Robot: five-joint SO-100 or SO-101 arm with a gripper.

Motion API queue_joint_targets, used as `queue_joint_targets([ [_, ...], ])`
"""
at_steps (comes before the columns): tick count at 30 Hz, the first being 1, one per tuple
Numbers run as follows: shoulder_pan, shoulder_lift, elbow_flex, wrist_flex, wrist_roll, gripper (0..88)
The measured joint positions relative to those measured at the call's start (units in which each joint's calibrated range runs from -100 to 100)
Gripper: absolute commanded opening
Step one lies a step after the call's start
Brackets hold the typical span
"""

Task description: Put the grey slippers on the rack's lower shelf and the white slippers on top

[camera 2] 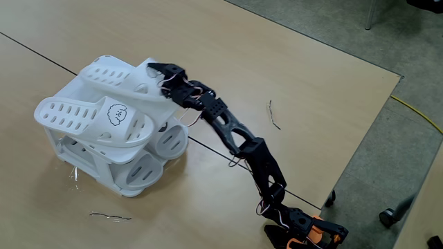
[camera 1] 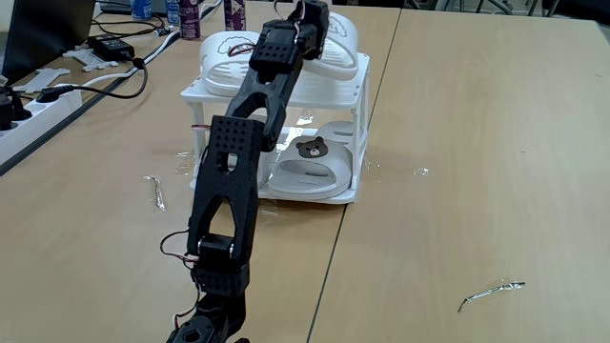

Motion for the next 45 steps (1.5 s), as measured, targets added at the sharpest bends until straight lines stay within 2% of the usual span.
queue_joint_targets([
  [7, 0.07, 12.04, -13.75, 0.00, 0.00, 0.8],
  [21, -2.10, 13.03, -14.47, -0.09, 0.00, 1.5],
  [23, -2.17, 12.78, -11.95, -0.77, 0.00, 3.4],
  [25, -2.17, 11.05, -8.18, -1.89, 0.00, 12.2],
  [27, -2.17, 9.15, -4.22, -4.21, 0.00, 16.4],
  [39, -3.67, -3.22, 23.27, -17.68, 0.00, 19.0],
  [41, -3.52, -5.86, 27.49, -17.94, 0.00, 22.0],
  [45, -3.30, -10.56, 34.68, -18.80, 0.00, 22.2],
])
